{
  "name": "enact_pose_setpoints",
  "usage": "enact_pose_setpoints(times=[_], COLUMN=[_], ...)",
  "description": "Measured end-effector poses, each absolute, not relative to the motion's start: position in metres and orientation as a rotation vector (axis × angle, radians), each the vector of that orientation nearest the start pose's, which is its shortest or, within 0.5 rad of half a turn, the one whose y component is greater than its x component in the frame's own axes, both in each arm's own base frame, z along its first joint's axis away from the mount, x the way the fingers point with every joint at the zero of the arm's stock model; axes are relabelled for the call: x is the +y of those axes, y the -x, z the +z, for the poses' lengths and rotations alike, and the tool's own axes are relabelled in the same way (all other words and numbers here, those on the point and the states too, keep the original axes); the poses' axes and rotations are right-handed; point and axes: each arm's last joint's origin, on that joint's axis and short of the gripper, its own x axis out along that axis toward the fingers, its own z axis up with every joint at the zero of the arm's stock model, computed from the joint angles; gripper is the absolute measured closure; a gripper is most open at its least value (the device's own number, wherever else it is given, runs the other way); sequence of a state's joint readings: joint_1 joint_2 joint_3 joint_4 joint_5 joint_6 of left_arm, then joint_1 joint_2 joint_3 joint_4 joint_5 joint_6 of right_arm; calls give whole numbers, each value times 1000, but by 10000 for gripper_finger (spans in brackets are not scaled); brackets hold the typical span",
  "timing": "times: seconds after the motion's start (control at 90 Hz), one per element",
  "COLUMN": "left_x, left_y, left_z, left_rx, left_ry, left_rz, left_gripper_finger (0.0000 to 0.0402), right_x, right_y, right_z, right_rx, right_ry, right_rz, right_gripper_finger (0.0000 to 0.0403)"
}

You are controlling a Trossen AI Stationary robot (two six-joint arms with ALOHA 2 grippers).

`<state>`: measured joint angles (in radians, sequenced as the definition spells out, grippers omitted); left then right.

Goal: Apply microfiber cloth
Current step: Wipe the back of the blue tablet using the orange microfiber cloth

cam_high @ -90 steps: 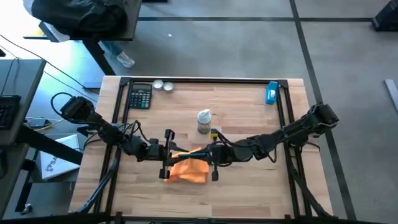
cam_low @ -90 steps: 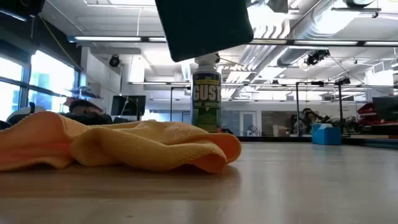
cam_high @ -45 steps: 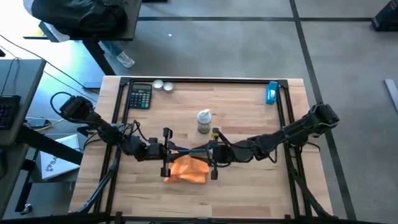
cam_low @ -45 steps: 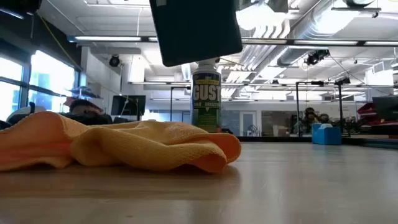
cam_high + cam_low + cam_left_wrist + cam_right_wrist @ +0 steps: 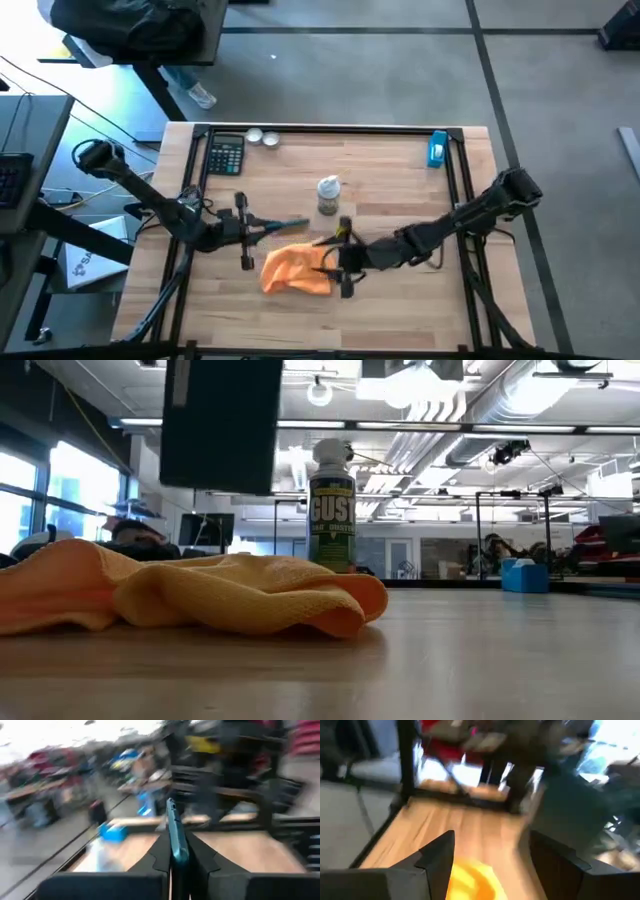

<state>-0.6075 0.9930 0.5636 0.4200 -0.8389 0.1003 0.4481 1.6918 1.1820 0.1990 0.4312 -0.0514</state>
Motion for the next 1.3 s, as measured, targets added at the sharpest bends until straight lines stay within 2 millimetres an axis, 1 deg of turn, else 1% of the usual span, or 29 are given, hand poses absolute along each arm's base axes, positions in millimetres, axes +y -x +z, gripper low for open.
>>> enact_pose_setpoints(times=[0.1, 0.278, 0.344, 0.4, 0.522, 0.611, 0.689, 0.833, 0.944, 1.033, 1.122, 1.178, 1.211, 1.3], left_x=[-98, -93, -91, -89, -86, -85, -84, -81, -77, -75, -75, -75, -75, -75], left_y=[-170, -150, -145, -142, -138, -136, -134, -130, -126, -124, -124, -124, -124, -124], left_z=[278, 283, 284, 283, 268, 253, 240, 216, 205, 202, 202, 202, 202, 202], left_rx=[68, 82, 90, 94, 113, 91, 51, -30, -86, -112, -123, -123, -123, -123], left_ry=[-81, -6, 29, 51, 62, 87, 122, 145, 194, 221, 232, 235, 236, 250], left_rz=[190, 145, 144, 143, 144, 138, 115, 91, 100, 103, 106, 103, 104, 103], left_gripper_finger=[393, 391, 391, 391, 390, 390, 390, 390, 390, 390, 389, 389, 389, 389], right_x=[157, 157, 157, 159, 163, 162, 158, 152, 148, 147, 147, 149, 151, 154], right_y=[-358, -369, -375, -380, -387, -390, -391, -393, -391, -389, -386, -384, -383, -380], right_z=[256, 227, 211, 192, 153, 132, 120, 108, 96, 91, 89, 92, 95, 109], right_rx=[316, 384, 420, 467, 541, 570, 603, 644, 703, 737, 772, 772, 774, 777], right_ry=[167, 155, 124, 97, 55, 34, 23, -3, 11, 13, 25, 39, 61, 117], right_rz=[12, -25, -21, -7, -18, -87, -123, -154, -168, -205, -214, -203, -190, -181], right_gripper_finger=[181, 181, 181, 181, 181, 181, 187, 212, 244, 285, 338, 373, 387, 393])
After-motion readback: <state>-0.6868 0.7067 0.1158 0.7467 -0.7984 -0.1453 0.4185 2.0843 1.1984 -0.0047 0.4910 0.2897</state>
